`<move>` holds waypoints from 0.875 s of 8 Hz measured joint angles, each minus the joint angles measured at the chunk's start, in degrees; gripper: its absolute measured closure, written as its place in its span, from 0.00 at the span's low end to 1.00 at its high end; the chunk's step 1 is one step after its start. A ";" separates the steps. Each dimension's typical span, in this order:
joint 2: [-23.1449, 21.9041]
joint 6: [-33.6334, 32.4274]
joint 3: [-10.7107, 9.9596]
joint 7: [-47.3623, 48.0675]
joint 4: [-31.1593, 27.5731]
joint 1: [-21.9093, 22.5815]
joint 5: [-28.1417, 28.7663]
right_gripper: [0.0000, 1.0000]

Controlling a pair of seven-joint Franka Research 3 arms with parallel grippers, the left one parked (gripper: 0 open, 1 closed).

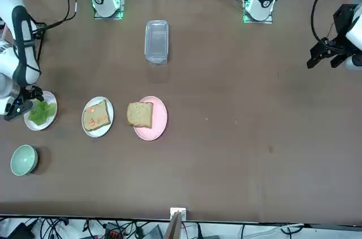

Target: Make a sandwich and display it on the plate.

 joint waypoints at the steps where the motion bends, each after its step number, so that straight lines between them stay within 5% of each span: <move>1: 0.69 0.37 0.00 -0.08 0.00 -0.26 0.00 0.04; 7: 2.58 1.15 0.19 -0.10 0.02 -0.42 0.02 0.11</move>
